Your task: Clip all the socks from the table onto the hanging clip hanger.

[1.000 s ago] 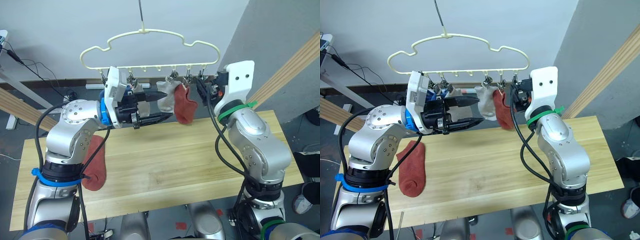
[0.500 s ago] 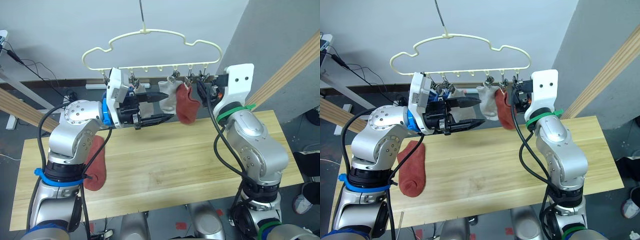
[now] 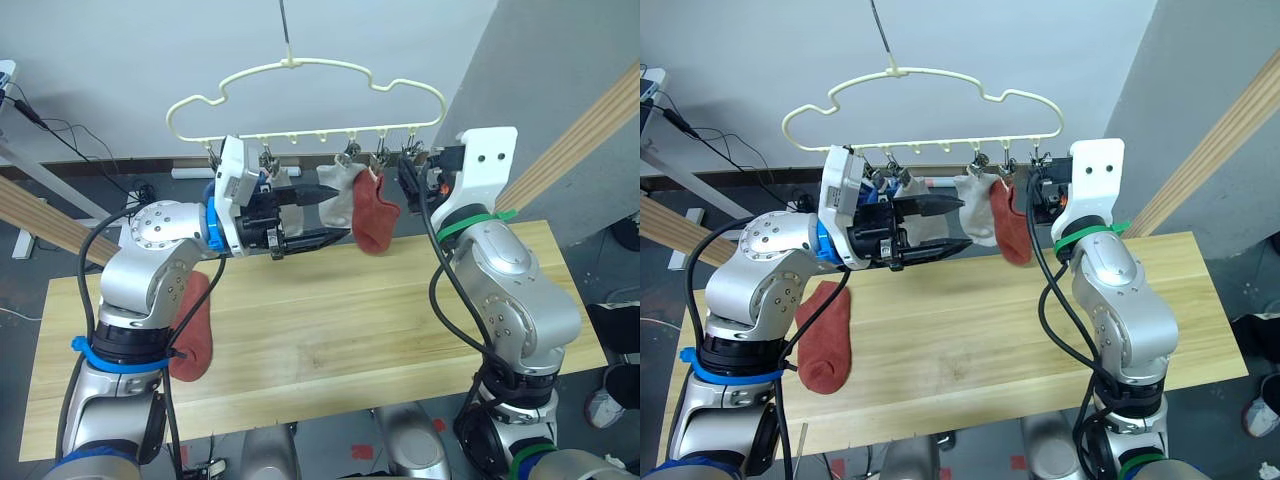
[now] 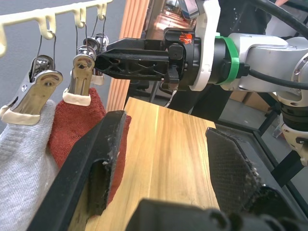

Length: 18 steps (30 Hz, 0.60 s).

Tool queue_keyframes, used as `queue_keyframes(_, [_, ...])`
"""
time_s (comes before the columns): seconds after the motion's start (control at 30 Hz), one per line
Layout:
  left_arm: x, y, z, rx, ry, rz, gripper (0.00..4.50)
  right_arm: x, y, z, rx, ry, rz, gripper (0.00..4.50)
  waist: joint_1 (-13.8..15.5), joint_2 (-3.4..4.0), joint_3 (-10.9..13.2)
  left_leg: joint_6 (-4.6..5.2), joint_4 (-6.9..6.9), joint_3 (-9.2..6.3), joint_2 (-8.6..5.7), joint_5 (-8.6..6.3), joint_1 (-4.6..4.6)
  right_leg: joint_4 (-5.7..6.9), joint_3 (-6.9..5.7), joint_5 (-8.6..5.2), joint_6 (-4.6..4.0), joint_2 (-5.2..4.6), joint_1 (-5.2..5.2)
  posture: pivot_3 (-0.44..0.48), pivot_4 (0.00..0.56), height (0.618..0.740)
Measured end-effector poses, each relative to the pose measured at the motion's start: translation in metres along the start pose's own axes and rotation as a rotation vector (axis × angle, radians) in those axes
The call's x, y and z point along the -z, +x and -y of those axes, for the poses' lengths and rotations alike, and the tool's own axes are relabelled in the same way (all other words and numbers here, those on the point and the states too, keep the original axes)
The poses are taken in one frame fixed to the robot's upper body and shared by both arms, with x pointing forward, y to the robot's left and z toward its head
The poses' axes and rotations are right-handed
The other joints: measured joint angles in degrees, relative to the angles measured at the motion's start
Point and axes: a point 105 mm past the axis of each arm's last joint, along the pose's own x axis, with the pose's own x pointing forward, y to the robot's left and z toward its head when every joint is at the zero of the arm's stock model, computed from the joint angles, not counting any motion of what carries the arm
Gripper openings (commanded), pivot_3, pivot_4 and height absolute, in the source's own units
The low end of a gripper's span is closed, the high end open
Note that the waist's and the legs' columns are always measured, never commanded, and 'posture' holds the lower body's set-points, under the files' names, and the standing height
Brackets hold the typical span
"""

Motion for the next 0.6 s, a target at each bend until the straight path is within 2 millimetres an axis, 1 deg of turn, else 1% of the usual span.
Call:
queue_keyframes(0.17, [0.0014,0.0019,0.0015,0.010,-0.004,-0.004,3.00,-0.0021,0.0006,-0.0033,-0.013,0.040,0.008,3.51,0.0,0.00,0.0,0.00,0.00,0.00,0.00,0.00,0.00,0.00,0.00,0.00,0.00,0.00,0.00,-0.304,0.346,0.730])
queue_keyframes(0.3, [0.0015,0.0019,0.0015,0.009,-0.004,-0.004,3.00,-0.0050,0.0017,-0.0018,-0.005,0.071,0.019,3.51,0.0,0.00,0.0,0.00,0.00,-0.01,0.00,0.00,0.00,0.01,0.00,0.00,0.00,0.00,0.00,-0.304,0.346,0.730])
queue_keyframes(0.47, [0.0016,0.0026,0.0019,0.011,-0.006,-0.001,3.00,-0.0094,0.0045,-0.0024,-0.004,0.082,0.030,3.51,0.0,0.00,0.0,0.00,0.00,-0.01,0.00,0.00,0.00,0.02,-0.01,0.00,0.00,0.00,0.00,-0.308,0.347,0.730])
queue_keyframes(0.6, [0.0019,0.0034,0.0024,0.014,-0.008,0.000,3.00,-0.0093,0.0049,-0.0038,0.002,0.091,0.029,3.51,0.0,0.00,0.0,0.01,0.00,-0.01,0.00,0.00,0.00,0.01,-0.01,0.00,-0.01,0.00,0.00,-0.308,0.347,0.730])
